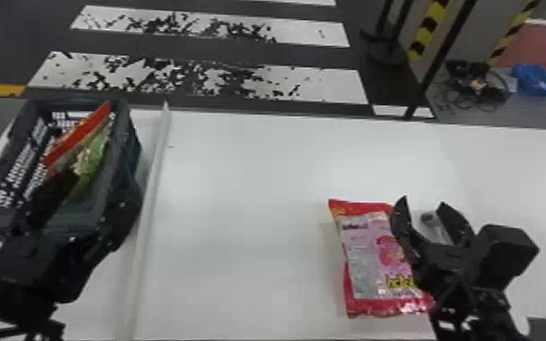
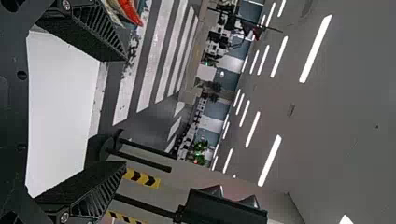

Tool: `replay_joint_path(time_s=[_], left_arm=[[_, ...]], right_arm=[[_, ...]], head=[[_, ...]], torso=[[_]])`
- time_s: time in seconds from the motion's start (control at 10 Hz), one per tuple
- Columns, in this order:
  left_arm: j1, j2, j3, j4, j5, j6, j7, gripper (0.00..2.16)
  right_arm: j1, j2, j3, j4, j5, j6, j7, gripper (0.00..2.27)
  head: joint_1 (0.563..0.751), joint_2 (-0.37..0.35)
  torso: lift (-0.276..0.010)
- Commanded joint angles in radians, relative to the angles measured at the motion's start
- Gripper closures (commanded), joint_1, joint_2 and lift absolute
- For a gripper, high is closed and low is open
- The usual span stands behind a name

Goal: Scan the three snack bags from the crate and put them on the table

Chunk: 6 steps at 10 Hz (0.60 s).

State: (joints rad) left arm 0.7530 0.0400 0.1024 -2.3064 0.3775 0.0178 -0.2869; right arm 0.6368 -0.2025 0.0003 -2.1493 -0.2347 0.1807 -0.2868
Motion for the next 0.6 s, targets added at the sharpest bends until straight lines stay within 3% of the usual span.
replay_joint_path(time_s=[0.0, 0.5], left_arm=[[0.000, 0.004, 0.002, 0.002, 0.000, -0.003, 0.000, 0.08], [0.005, 0.009, 0.000, 0.007, -0.002, -0.003, -0.005, 0.08]], right_arm=[[0.007, -0.005, -0.079, 0.014, -0.003, 0.027, 0.049, 0.07], [-0.100, -0.009, -0.342, 0.264, -0.080, 0.150, 0.396, 0.09]], head=[[0.695, -0.105], [0.695, -0.236]], torso=[[-0.094], [-0.094]])
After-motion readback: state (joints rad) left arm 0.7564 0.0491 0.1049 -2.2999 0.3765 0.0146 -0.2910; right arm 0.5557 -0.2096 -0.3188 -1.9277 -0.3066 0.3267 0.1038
